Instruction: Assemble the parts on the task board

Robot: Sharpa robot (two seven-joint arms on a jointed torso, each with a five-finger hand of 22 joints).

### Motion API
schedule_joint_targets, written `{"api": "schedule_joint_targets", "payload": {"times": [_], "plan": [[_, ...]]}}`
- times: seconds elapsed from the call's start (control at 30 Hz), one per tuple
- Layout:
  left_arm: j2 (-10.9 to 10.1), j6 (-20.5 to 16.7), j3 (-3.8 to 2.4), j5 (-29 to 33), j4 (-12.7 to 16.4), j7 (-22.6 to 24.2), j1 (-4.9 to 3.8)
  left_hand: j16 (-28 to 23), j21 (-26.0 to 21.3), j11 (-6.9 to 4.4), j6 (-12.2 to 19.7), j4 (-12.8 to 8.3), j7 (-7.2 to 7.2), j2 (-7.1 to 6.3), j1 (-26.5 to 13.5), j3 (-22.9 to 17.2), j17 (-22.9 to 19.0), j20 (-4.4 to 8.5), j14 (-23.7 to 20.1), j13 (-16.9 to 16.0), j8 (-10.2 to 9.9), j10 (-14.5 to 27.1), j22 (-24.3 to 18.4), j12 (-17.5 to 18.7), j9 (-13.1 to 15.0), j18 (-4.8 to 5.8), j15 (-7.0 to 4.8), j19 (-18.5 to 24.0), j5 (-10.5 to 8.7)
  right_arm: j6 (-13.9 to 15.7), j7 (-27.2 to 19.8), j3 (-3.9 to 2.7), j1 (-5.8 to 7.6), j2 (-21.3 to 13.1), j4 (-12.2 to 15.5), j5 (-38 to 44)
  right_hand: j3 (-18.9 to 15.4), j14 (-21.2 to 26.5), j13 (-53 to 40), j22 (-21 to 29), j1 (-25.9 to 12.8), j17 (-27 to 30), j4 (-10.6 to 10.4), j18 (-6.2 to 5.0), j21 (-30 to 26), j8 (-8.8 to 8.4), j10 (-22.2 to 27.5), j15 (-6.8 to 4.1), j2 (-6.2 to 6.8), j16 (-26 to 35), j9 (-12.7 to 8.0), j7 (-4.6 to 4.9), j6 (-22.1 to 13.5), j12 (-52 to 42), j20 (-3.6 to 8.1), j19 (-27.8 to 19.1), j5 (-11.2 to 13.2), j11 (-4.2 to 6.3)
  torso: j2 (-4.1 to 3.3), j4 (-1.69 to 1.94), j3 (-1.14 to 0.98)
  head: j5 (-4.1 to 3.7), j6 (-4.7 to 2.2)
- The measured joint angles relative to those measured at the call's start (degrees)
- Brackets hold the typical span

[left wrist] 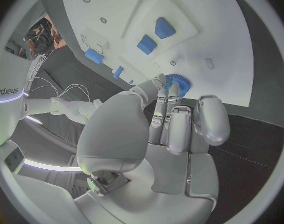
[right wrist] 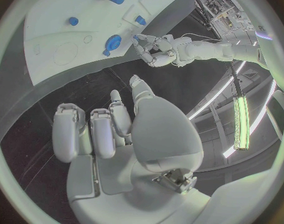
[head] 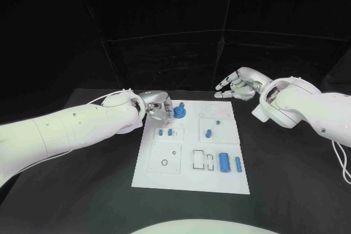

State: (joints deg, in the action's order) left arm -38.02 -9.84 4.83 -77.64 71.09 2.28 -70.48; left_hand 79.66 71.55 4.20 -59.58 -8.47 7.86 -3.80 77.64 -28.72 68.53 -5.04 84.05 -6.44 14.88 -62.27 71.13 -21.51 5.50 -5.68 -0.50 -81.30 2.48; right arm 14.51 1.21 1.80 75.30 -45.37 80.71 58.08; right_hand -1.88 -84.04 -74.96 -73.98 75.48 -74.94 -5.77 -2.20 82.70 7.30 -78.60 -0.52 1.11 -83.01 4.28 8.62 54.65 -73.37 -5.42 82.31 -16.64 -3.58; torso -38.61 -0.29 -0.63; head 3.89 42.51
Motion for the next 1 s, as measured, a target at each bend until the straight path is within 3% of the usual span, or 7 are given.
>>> {"api": "schedule_joint_targets", "payload": {"times": [1.0], "plan": [[0.7,3.2,0.72,0.1,-1.4,0.0,0.31,0.0,0.0,-0.4,0.0,0.0,0.0,-0.59,-0.6,0.0,-0.6,0.0,0.0,0.1,-0.4,-0.4,0.0,0.7,-0.1,-0.02,0.0,0.0,0.17,0.0,0.0,0.0,0.0,0.1,0.0,0.0,0.0,0.0,0.0,0.1,-0.2,0.0,0.0,0.0,0.0,0.25,0.0,0.0,-0.24,0.0,0.0,0.0,0.0,0.0,0.0,0.0,0.0,0.0,-0.02,0.05,0.02,-0.3,0.35]]}}
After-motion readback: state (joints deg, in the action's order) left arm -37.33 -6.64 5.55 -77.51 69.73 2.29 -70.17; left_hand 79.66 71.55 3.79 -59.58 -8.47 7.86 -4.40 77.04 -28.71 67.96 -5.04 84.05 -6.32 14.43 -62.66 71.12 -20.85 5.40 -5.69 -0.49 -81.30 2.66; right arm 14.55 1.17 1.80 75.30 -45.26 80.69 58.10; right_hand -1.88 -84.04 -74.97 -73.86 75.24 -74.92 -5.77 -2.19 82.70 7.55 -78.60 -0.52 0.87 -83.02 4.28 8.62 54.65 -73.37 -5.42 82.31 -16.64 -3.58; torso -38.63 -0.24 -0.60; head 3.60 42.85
